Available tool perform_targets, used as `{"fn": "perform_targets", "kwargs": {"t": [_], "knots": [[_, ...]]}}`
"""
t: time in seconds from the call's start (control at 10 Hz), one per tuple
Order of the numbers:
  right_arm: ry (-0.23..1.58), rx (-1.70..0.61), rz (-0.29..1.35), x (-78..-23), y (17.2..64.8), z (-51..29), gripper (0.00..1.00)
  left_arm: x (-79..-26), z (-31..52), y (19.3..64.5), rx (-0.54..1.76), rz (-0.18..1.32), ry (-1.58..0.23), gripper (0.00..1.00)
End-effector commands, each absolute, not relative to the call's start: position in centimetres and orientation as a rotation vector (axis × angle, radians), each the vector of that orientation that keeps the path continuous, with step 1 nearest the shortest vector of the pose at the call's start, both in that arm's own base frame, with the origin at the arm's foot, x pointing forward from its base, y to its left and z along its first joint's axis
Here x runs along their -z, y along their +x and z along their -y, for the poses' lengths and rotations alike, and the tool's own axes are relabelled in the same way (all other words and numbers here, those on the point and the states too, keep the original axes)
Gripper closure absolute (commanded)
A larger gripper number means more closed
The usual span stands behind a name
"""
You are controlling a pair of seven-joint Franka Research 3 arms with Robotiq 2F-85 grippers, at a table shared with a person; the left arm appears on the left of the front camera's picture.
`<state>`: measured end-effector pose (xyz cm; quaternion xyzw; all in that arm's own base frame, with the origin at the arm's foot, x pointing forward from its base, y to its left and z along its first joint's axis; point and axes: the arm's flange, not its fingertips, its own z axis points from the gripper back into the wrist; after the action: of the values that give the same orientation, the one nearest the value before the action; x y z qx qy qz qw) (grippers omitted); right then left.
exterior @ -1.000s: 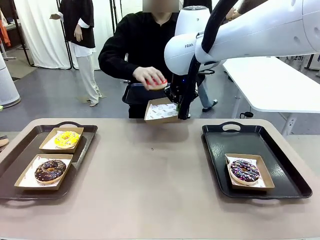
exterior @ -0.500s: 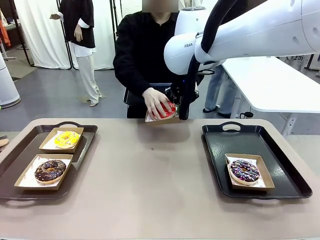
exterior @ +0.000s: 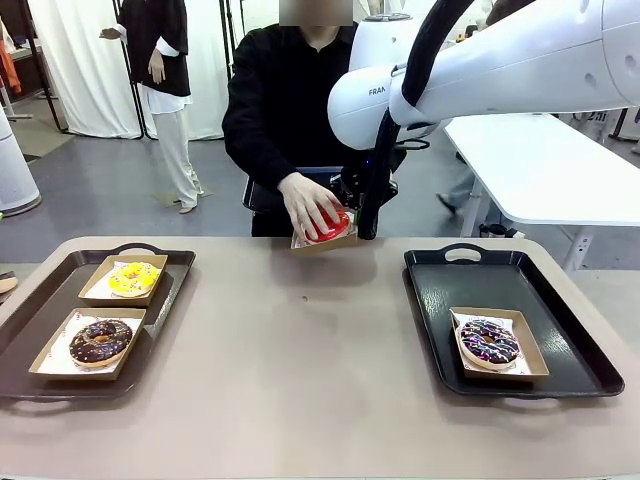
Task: Individually package the donuts and arrange them on the tray.
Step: Place the picked Paper togo box on the Handle tray.
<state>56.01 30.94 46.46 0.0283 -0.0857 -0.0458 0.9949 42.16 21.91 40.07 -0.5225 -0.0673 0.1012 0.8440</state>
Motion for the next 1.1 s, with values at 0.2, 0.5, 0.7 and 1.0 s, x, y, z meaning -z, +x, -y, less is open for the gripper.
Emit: {"fn": "perform_targets", "kwargs": {"t": [0.2, 0.5, 0.7, 1.0], "knots": [[0.066, 0.095, 0.186, -46.62, 55.99, -30.96, 1.00, -40.04, -22.04, 41.90, -0.196, 0.147, -1.102, 0.00], [0.066, 0.095, 0.186, -46.62, 55.99, -30.96, 1.00, -40.04, -22.04, 41.90, -0.196, 0.147, -1.102, 0.00], [0.066, 0.095, 0.186, -46.62, 55.99, -30.96, 1.00, -40.04, -22.04, 41.90, -0.196, 0.147, -1.102, 0.00], [0.066, 0.095, 0.186, -46.62, 55.99, -30.96, 1.00, -40.04, -22.04, 41.90, -0.196, 0.147, -1.102, 0.00]]}}
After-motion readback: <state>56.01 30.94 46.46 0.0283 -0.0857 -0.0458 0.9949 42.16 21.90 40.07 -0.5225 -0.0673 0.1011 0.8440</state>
